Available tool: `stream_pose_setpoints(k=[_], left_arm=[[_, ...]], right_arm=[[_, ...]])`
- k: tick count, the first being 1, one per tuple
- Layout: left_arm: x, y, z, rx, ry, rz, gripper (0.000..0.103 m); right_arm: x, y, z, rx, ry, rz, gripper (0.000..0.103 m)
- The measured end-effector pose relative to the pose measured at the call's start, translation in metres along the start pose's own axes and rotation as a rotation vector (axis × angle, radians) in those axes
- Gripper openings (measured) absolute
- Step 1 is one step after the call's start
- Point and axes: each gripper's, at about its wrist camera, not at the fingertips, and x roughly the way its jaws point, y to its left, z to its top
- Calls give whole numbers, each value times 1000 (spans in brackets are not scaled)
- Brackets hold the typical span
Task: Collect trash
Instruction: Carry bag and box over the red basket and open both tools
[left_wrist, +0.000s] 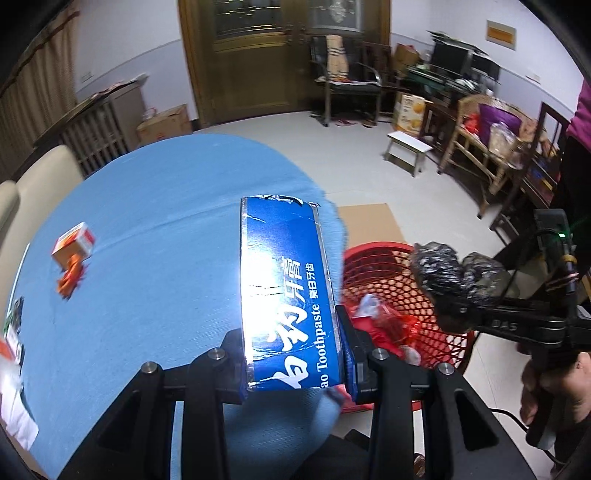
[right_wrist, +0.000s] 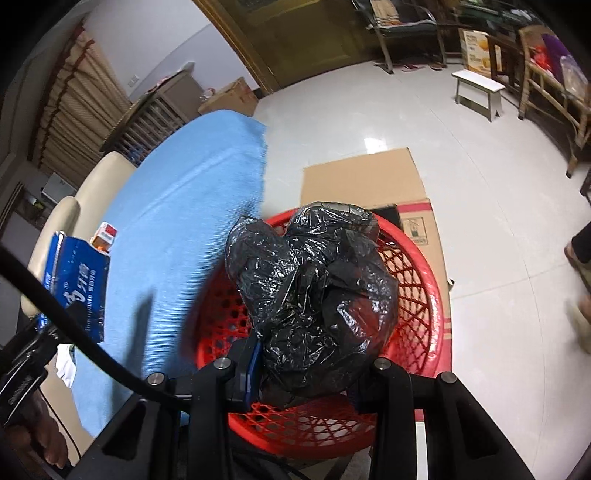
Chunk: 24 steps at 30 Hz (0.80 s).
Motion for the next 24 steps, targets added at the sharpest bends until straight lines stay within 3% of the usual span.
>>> stream_pose_setpoints(k=[2,4,5,6,20,23,24], left_arm=[[5,-6,2,12,8,-9,40],[9,-10,4,18,19,-22,40],[11,-13,4,18,23,-31,40],[14,-15,5,18,30,-43,40],[46,-66,10,114,95,-143,42],[59,-75,10,133,111,-161,80],[62,-76,9,137,111,-150,80]], right_arm=[[4,-6,0,12,17,-8,41],[13,-11,1,22,52,-25,59],[16,-15,1,31,61,-23,76],[16,-18,0,37,60,-15,79],[-33,-46,22,134,-90,20,79],[-41,-48,27,142,-113,27,79],[-42,-49,28,143,-118,29,79]])
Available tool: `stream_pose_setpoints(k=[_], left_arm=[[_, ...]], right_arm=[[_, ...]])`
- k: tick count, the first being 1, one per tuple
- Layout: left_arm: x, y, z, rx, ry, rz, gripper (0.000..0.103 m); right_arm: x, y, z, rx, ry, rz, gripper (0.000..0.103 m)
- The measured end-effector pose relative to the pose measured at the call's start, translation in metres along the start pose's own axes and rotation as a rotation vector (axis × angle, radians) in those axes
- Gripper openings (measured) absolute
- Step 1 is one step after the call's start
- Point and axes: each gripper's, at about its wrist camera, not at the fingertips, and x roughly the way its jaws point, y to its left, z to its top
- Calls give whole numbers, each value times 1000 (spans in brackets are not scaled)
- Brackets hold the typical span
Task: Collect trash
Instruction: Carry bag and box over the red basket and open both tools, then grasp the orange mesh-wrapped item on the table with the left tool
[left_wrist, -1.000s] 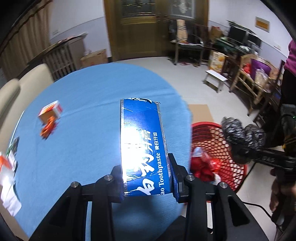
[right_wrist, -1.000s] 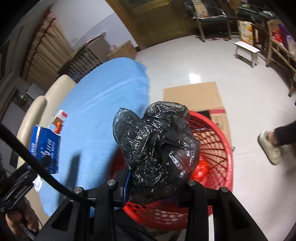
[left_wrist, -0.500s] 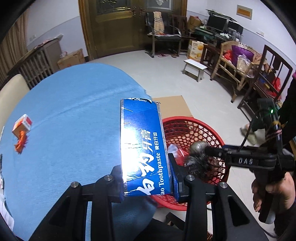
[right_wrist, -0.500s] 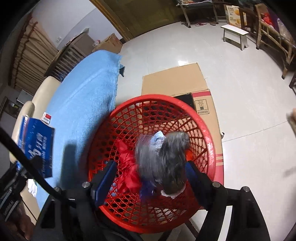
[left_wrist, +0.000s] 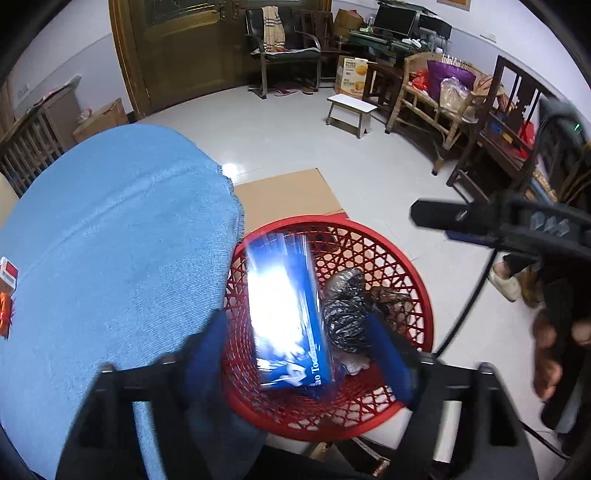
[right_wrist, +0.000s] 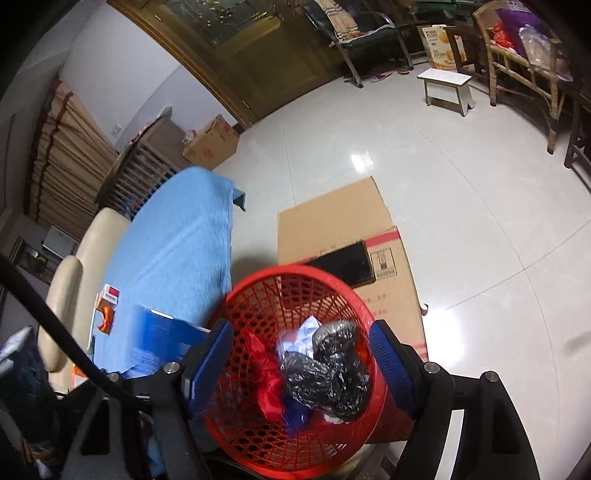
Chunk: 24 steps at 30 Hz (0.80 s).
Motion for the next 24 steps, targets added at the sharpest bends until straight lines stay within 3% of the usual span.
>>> stream_pose_setpoints(k=[3,8,15,24], left_arm=[[2,3,-2,-11,24,4,80],[-19,27,-6,-50,-29,35,80],[-56,105,-31,-254,-84,126,80],[-88,223,-73,-469,-141,284,80]], right_arm=[[-4,2,3,-4,-10,0,79],[-2,5,6,-9,-12,-1,79],[16,35,7,-66,23,35,79],[47,116,-4,-207,94,92,79]])
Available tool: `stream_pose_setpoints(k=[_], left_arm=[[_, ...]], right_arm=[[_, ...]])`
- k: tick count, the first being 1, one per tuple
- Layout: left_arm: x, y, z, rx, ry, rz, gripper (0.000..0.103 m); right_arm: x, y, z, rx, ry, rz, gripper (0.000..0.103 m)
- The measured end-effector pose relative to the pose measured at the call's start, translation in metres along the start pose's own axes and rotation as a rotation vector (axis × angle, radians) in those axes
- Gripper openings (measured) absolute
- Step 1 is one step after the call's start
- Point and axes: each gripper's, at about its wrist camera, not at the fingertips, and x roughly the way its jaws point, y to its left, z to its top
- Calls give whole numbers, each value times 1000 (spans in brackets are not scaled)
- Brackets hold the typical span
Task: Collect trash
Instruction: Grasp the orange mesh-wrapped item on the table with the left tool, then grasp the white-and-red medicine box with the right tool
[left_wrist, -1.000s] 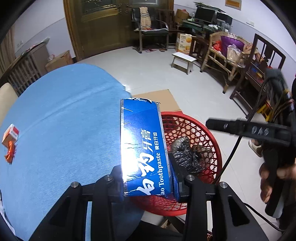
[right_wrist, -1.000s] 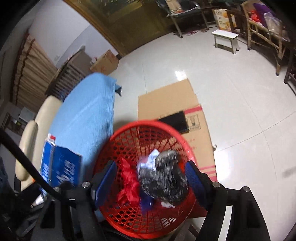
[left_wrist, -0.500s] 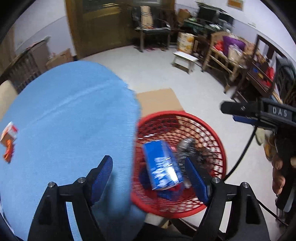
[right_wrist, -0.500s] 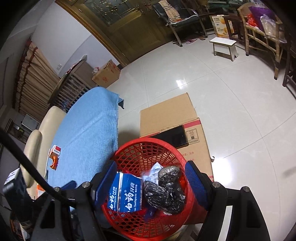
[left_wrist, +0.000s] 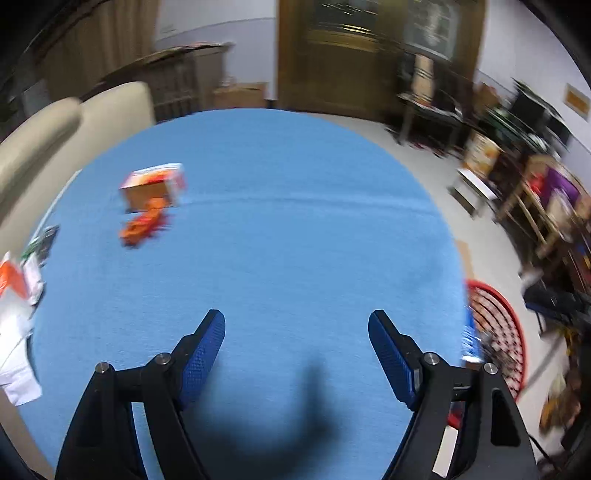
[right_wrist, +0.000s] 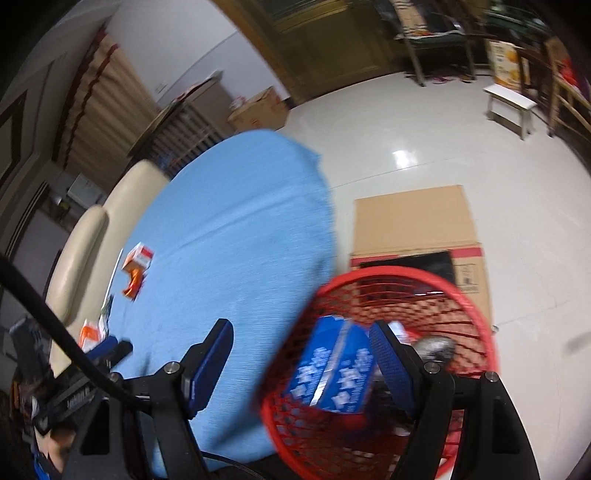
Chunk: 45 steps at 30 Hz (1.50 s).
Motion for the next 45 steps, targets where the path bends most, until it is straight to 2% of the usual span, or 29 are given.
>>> stream_pose_setpoints(k=[4,8,14,19,20,21,22,23,26,33,35,38,41,42,45], left_arm=[[13,58,18,-67,-43,82,81],[45,108,44,-112,-45,119,81],[93,137,74,-122,-10,123,81],[123,148,82,-112,28,113,81],[127,150,82,-114,37,100,71],[131,152,81,-115,54,92,42],[136,156,80,-120,86,87,33],[135,160,78,-122,67,82,32],[129,170,70,-133,78,59,30],[83,207,21,-226,52,111,29],[71,215,7,-253,48,117,29],[61,222,-9,-272,56,122,29],[57,229,-18,-284,62,118,29],[57,224,-9,-287,63,118,29],[50,213,-17,-293,60,115,29]], right_arm=[[19,38,-1,-68,41,20,79],[36,71,0,-118,75,32,79],[61,113,5,-184,110,30,79],[79,133,12,-223,134,25,79],[83,138,14,-234,139,22,79],[87,142,15,-240,143,21,79],[93,147,18,-250,149,21,79],[97,152,20,-260,151,22,79],[118,175,32,-300,151,42,79],[183,248,59,-394,156,124,79],[205,277,62,-457,165,155,79],[233,326,65,-618,168,190,79],[255,367,67,-806,139,175,79],[261,376,68,-844,137,174,79],[284,399,72,-947,132,160,79]])
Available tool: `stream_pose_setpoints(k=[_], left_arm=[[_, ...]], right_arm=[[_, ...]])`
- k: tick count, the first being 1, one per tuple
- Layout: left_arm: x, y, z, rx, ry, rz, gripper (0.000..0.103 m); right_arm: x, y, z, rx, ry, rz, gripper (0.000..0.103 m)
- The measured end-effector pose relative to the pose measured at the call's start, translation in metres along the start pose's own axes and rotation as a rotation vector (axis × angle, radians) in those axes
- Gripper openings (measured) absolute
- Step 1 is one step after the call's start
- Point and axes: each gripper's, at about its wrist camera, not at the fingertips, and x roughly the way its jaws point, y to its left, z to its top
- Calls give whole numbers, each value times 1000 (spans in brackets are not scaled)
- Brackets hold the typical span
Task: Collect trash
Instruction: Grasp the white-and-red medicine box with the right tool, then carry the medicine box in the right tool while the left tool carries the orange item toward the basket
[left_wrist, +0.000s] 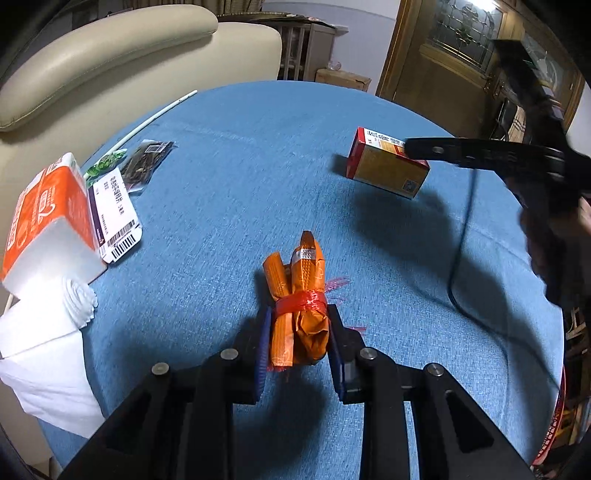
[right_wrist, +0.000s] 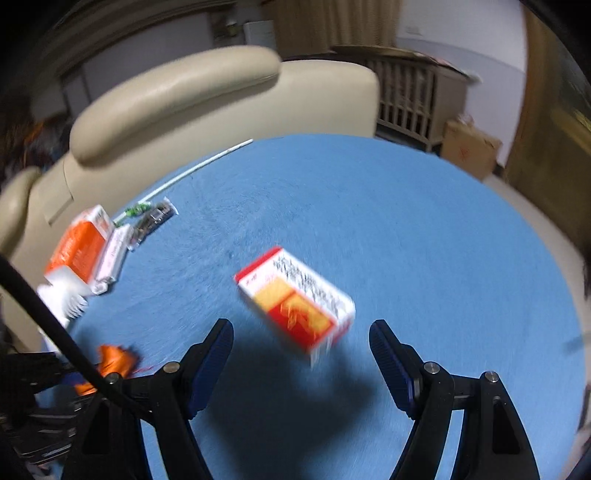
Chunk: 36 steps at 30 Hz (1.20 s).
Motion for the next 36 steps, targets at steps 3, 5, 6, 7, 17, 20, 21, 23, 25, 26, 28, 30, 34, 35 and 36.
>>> stream_pose_setpoints(k=[3,5,6,7,17,20,21,23,25,26,28,30,34,35,36], left_arm=[[2,-3,0,3,-1,-5,29],[-2,-2,1,4,-3,-5,29],[-9,0,-3,3,-5,-5,29],[-12,1,-5,1,-6,-5,29],[-21,-8,-7,-3,-21,-12,29],[-22,-9,-6,-2,-24,-8,29],[-23,-8,-6,-3,-24,-7,29],[-23,-8,-6,-5,-23,-6,29],[-22,-8,-6,-3,-20,-2,29],[-22,-8,-6,-3,-20,0,29],[-24,-8,-6,-6,-22,5,29],[-27,-9,-5,-8,-27,11,29],[-35,-15,-4,-14,-39,18,29],[-39,-19,-4,-14,-44,19,29],[-41,-22,-4,-12,-48,20,29]], right_arm=[[21,5,9,-76,35,1,79],[31,7,9,-123,53,-19,80],[34,7,11,-140,53,-37,80],[39,7,13,-149,60,-52,80],[44,4,4,-78,152,34,56],[43,9,3,-90,147,32,57],[43,12,4,-92,137,25,61],[46,14,6,-84,123,6,71],[53,14,6,-56,133,25,71],[57,14,5,-40,141,41,69],[57,12,2,-17,143,47,56],[50,9,-1,21,123,57,55],[23,2,-12,89,82,53,55],[14,1,-17,101,70,46,56],[3,1,-23,114,60,43,55]])
